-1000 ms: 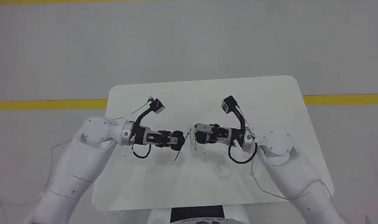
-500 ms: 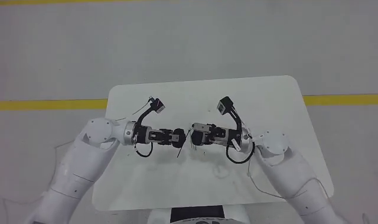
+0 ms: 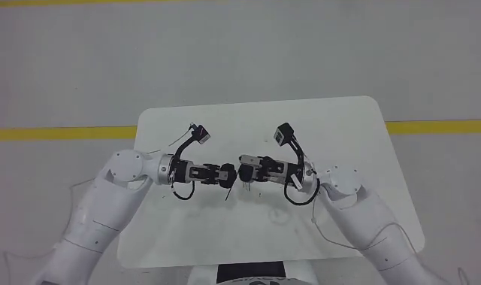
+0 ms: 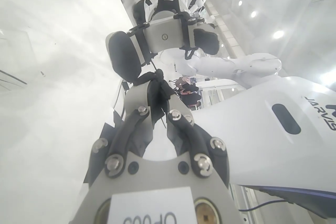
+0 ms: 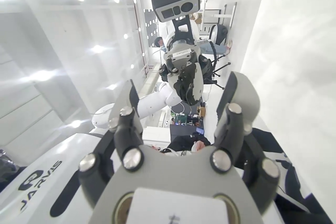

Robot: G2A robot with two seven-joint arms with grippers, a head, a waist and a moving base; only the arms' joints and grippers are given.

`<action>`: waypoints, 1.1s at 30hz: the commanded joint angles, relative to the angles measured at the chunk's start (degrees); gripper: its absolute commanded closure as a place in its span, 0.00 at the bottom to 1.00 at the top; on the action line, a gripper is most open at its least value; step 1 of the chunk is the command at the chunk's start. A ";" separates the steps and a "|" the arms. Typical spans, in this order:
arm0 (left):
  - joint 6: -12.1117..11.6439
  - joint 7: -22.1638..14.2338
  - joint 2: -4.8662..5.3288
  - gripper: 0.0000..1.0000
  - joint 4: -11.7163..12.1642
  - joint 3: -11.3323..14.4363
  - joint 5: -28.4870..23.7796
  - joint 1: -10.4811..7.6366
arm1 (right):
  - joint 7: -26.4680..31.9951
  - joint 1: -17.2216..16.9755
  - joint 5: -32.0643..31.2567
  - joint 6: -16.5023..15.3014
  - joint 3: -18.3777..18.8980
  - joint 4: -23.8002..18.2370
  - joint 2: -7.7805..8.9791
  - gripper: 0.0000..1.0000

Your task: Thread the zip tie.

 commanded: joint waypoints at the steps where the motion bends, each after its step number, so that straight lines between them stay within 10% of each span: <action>1: 0.00 0.00 0.00 1.00 0.00 0.00 0.00 0.00 | 0.03 -0.01 -0.41 -0.11 0.07 -0.06 0.07 0.62; 33: 0.00 0.00 0.00 1.00 0.00 0.00 0.00 0.00 | -0.11 -0.08 -2.55 1.03 0.08 -0.75 0.85 0.97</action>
